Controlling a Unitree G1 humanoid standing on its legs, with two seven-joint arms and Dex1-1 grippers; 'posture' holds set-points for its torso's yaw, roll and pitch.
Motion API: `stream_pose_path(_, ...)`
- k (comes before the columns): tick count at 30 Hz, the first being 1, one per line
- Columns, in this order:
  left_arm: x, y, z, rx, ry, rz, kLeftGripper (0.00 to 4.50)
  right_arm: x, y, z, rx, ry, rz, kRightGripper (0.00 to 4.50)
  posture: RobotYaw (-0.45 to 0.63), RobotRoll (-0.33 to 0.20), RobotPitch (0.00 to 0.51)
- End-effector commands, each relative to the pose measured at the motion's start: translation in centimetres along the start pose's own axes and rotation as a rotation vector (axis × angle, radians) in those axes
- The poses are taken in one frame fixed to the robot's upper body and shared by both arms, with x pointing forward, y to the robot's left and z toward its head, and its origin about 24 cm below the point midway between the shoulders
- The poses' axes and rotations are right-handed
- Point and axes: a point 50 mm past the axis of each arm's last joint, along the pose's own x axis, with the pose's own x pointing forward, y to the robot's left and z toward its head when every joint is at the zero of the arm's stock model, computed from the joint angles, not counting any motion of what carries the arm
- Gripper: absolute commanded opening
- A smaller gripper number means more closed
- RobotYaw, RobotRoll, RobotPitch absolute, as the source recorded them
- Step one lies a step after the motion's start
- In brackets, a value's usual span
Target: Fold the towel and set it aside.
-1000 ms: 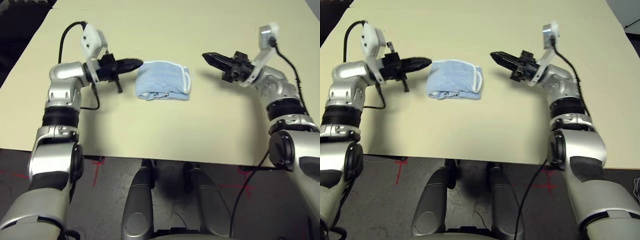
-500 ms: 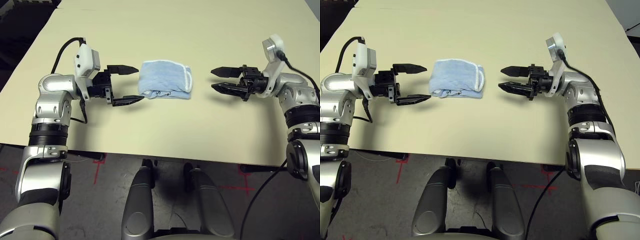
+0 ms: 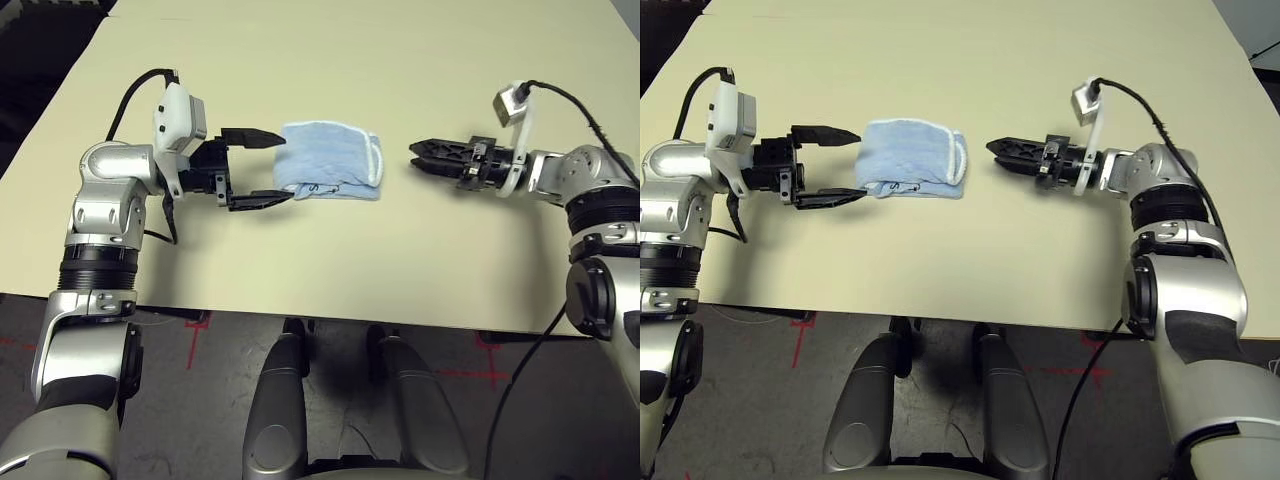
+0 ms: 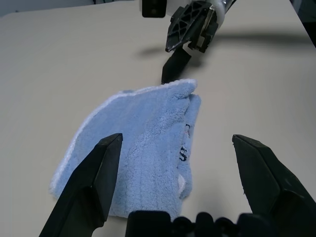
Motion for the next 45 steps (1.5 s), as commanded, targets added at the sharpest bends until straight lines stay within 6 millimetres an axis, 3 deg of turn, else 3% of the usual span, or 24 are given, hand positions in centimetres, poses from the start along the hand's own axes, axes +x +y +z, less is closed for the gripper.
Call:
stream_pose_path(1,0.3,-0.5,0.1,0.008,0.007,-0.027,4.50,0.4,0.1,-0.8,0.078,-0.014,-0.002,4.46,0.11,0.000,0.301)
stream_pose_path(8,0.3,-0.8,-0.3,0.015,0.033,-0.044,4.50,1.7,0.4,-1.6,0.095,0.039,-0.050,4.46,0.12,0.000,0.307)
stream_pose_path(20,0.6,-1.1,-0.3,0.010,0.029,-0.051,4.50,4.7,1.4,-1.5,0.150,0.005,0.022,4.46,0.13,0.000,0.309)
stream_pose_path(25,0.5,-1.1,-0.2,0.011,0.035,-0.050,4.50,5.0,1.4,-1.6,0.161,-0.024,0.022,4.46,0.14,0.000,0.309)
stream_pose_path(28,0.5,-1.1,-0.2,0.010,0.036,-0.052,4.50,4.8,1.0,-1.6,0.161,-0.042,-0.007,3.91,0.13,0.000,0.309)
stream_pose_path(39,0.8,-1.1,-0.3,0.008,0.035,-0.065,4.50,4.2,1.3,-1.3,0.153,-0.066,0.006,0.02,0.12,0.000,0.309)
stream_pose_path(45,0.9,-1.2,-0.4,0.007,0.039,-0.068,4.50,3.8,1.3,-1.0,0.139,-0.108,0.010,0.02,0.11,0.000,0.307)
